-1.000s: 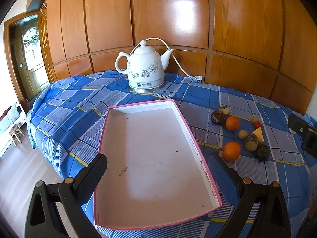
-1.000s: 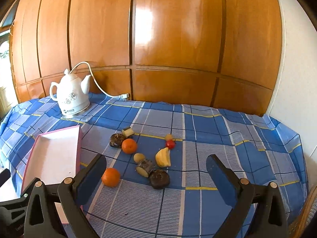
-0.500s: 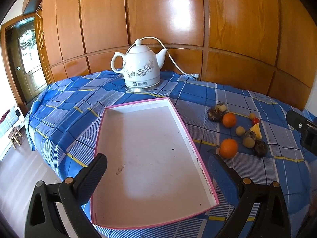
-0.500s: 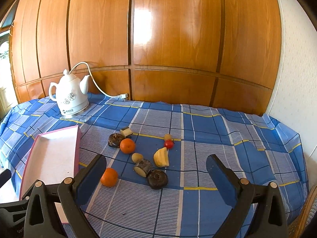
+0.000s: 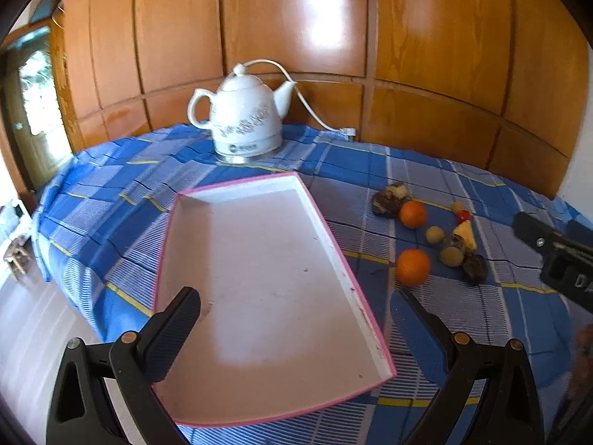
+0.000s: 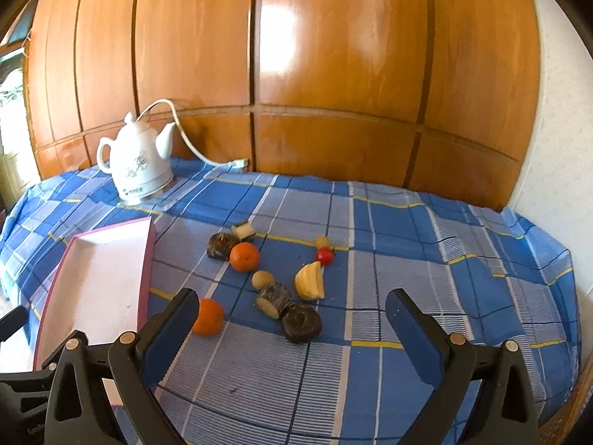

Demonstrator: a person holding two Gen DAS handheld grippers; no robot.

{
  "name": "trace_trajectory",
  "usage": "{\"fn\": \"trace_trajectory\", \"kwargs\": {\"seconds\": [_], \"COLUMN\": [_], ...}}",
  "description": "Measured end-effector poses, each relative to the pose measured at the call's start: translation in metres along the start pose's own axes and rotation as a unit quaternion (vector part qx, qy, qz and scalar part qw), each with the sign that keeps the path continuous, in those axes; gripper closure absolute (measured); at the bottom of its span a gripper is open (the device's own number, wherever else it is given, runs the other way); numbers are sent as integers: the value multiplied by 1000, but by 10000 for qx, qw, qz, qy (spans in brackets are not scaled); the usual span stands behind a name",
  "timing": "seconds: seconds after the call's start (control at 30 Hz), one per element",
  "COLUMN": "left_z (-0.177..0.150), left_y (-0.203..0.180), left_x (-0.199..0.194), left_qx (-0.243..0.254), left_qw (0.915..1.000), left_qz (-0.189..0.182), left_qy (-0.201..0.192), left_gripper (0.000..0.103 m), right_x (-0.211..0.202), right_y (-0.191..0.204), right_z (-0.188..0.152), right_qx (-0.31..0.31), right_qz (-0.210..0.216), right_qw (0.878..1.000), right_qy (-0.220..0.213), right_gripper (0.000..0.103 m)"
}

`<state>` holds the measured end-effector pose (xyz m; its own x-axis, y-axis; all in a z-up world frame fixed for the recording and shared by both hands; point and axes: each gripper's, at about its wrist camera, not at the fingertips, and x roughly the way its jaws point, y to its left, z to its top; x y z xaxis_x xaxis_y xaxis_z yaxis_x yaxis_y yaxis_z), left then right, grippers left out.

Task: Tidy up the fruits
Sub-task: 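Move both tools toward the fruits beside the pink-rimmed tray, then grasp the orange nearest the tray with the left gripper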

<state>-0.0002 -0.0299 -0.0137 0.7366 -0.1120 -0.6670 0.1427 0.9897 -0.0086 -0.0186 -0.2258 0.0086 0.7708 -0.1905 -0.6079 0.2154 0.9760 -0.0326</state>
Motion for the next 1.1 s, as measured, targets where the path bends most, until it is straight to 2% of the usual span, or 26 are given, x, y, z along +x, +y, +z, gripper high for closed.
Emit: {"fn": "trace_trajectory", "kwargs": {"seconds": [0.07, 0.2, 0.37, 0.57, 0.93, 1.1], "left_z": [-2, -2, -4, -5, -6, -6], "left_y": [-1, -9, -14, -18, -22, -25], "left_x": [1, 5, 6, 7, 8, 11], "left_qx": [-2, 224, 352, 503, 552, 612], "left_qw": [9999, 9995, 9988, 9980, 9969, 9961], "left_qz": [-148, -54, -208, -248, -415, -459], "left_qy": [85, 196, 257, 275, 373, 448], "left_gripper": [0, 0, 0, 0, 0, 0], "right_x": [3, 8, 10, 13, 30, 48], "right_y": [-1, -6, -19, -35, -67, -90], "right_z": [-1, -2, 7, 20, 32, 35], "right_qx": [-38, -33, -45, -168, -799, -858], "right_qz": [71, 249, 370, 320, 156, 116], "right_qw": [10000, 9996, 9992, 9993, 9963, 9956], "right_qy": [50, 155, 121, 78, 282, 370], "right_gripper": [1, 1, 1, 1, 1, 1]}}
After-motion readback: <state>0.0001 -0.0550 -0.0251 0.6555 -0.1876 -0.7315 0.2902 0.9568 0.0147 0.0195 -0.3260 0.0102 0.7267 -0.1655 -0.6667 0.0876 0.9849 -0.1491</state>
